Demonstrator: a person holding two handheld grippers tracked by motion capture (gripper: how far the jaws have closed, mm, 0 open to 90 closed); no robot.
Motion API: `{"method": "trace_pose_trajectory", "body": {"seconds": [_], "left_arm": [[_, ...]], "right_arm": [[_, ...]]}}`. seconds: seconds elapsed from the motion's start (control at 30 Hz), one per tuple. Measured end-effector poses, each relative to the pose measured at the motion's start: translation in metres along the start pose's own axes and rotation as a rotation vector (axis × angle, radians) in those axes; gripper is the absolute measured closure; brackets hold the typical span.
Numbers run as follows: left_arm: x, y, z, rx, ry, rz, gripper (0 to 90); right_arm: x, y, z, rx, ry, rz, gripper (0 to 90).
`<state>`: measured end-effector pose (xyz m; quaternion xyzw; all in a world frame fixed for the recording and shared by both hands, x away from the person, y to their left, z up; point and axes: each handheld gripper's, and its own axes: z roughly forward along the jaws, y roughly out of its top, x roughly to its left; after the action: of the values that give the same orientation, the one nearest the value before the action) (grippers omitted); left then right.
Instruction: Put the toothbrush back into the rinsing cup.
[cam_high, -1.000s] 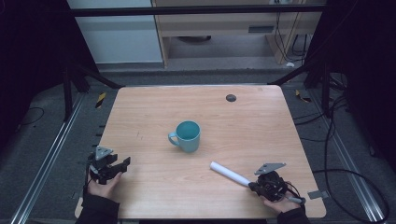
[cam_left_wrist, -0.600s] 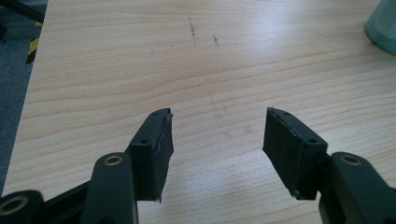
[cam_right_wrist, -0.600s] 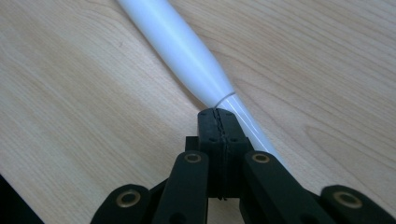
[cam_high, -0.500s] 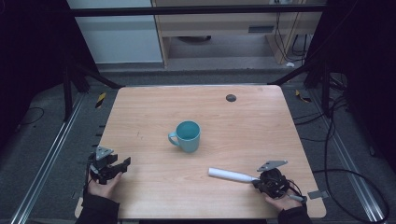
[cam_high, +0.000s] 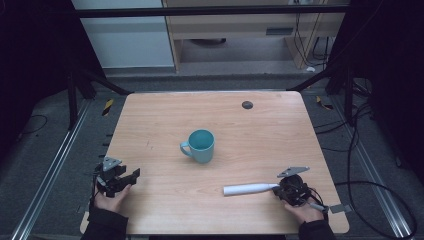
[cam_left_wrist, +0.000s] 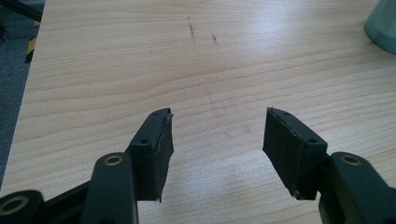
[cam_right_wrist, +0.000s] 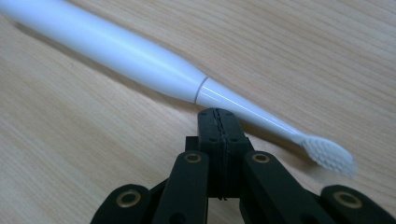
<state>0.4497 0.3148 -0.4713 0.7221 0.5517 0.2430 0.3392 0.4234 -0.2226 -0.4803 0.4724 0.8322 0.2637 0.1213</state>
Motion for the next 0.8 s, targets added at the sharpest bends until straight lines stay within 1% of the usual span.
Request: {"method": "trace_pose_trajectory", "body": {"seconds": [0.03, 0.07, 0.13, 0.3, 0.4, 0.43, 0.57, 0.67, 0.8], "left_arm": [[0.0, 0.0, 0.0, 0.0, 0.0, 0.0, 41.5], [0.0, 0.0, 0.0, 0.0, 0.0, 0.001, 41.5], [0.0, 0.0, 0.0, 0.001, 0.0, 0.001, 41.4], [0.0, 0.0, 0.0, 0.001, 0.001, 0.001, 41.5], [0.0, 0.0, 0.0, 0.003, 0.001, 0.003, 41.5], [0.0, 0.0, 0.0, 0.003, 0.001, 0.002, 41.5], [0.0, 0.0, 0.0, 0.002, 0.001, 0.003, 41.5], [0.0, 0.0, 0.0, 0.002, 0.001, 0.002, 41.5], [0.0, 0.0, 0.001, 0.003, 0.001, 0.002, 41.6]], "right_arm": [[0.0, 0.001, 0.0, 0.004, 0.005, 0.008, 90.0], [-0.001, 0.001, 0.001, 0.001, -0.005, 0.007, 90.0], [-0.003, 0.003, 0.002, 0.002, -0.011, 0.008, 90.0], [-0.006, 0.007, 0.006, 0.001, -0.034, 0.026, 90.0], [-0.009, 0.009, 0.007, -0.001, -0.037, 0.039, 90.0], [-0.009, 0.01, 0.008, 0.0, -0.047, 0.041, 90.0], [-0.012, 0.012, 0.009, -0.002, -0.053, 0.04, 90.0], [-0.016, 0.014, 0.012, -0.009, -0.052, 0.059, 90.0], [-0.017, 0.015, 0.012, -0.024, -0.058, 0.059, 90.0]]}}
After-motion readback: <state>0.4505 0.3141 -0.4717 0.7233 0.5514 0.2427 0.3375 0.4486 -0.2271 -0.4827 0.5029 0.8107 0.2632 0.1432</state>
